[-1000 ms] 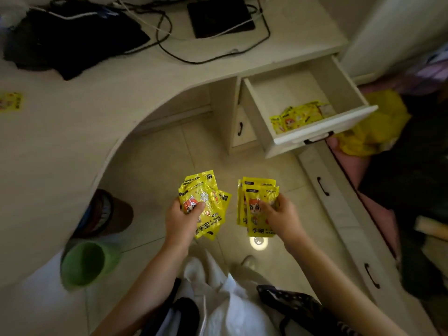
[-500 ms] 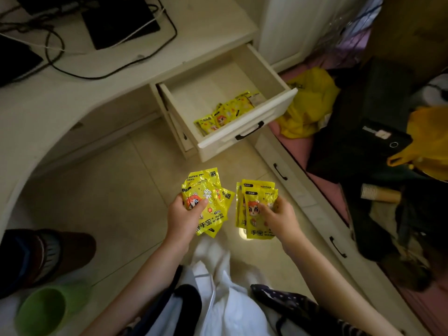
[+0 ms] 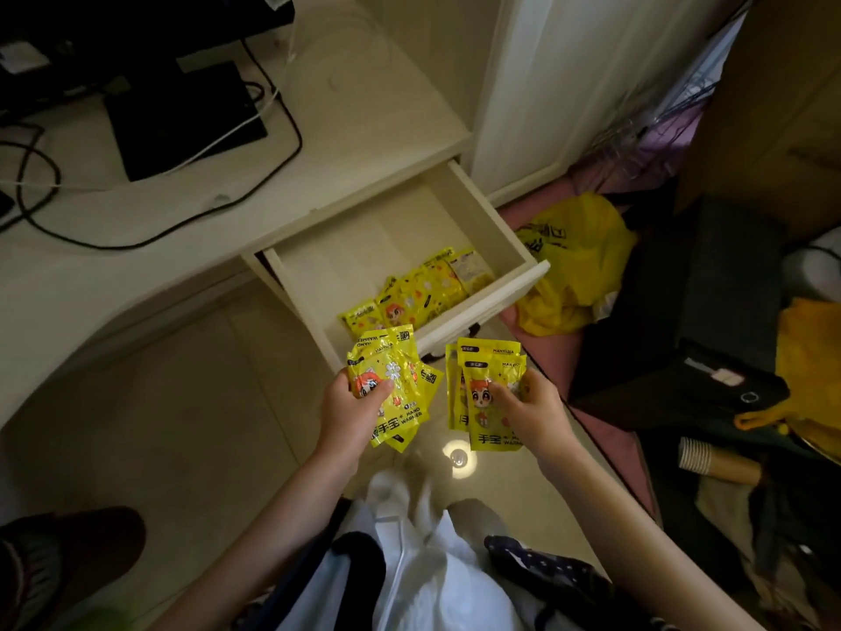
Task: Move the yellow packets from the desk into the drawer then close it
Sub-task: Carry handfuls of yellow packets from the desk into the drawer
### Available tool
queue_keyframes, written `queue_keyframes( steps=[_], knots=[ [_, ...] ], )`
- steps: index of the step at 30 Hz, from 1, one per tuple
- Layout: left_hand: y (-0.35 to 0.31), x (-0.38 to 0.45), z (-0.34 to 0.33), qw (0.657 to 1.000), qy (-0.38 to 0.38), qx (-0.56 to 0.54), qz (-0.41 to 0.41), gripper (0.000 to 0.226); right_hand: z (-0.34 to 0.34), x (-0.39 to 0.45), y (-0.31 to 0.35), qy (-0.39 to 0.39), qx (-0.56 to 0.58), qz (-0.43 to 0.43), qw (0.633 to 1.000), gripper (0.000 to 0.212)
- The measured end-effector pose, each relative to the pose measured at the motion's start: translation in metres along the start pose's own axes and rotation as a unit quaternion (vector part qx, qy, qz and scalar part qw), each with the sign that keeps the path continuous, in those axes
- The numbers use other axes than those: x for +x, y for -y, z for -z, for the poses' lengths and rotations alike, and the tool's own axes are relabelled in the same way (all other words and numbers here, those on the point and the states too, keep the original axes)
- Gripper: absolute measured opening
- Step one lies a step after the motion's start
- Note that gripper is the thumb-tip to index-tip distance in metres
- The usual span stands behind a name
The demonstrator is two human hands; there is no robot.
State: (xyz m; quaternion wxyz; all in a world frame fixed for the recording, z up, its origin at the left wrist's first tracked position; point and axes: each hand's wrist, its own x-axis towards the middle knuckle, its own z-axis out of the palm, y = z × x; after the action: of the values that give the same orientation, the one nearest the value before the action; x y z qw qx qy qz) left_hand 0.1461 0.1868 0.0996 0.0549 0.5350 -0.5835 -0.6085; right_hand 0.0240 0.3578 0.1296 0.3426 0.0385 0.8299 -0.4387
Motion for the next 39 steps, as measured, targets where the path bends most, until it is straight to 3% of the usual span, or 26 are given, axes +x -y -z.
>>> queue_keyframes(
  steps=[9,14,19,26,31,39],
  knots=[
    [-0.053,0.064,-0.053,0.998,-0.046,-0.017,0.034,0.016,0.025,0.098,0.07,0.035,-0.03,0.035,0.998,0.01],
    [-0.081,0.092,-0.088,0.994,-0.089,-0.033,0.054,0.024,0.041,0.159,0.098,0.091,-0.08,0.035,0.992,0.025],
    [-0.09,0.126,-0.113,0.985,-0.136,-0.044,0.099,0.02,0.046,0.215,0.121,0.141,-0.117,0.071,0.981,0.024],
    [-0.098,0.188,-0.132,0.968,-0.172,-0.095,0.157,0.019,0.0,0.292,0.147,0.166,-0.173,0.063,0.969,0.009],
    [-0.095,0.243,-0.135,0.965,-0.174,-0.114,0.162,0.018,-0.048,0.34,0.15,0.177,-0.202,0.041,0.962,0.026],
    [-0.074,0.312,-0.13,0.95,-0.194,-0.15,0.194,0.016,-0.088,0.393,0.147,0.171,-0.205,0.014,0.964,0.026]
  ],
)
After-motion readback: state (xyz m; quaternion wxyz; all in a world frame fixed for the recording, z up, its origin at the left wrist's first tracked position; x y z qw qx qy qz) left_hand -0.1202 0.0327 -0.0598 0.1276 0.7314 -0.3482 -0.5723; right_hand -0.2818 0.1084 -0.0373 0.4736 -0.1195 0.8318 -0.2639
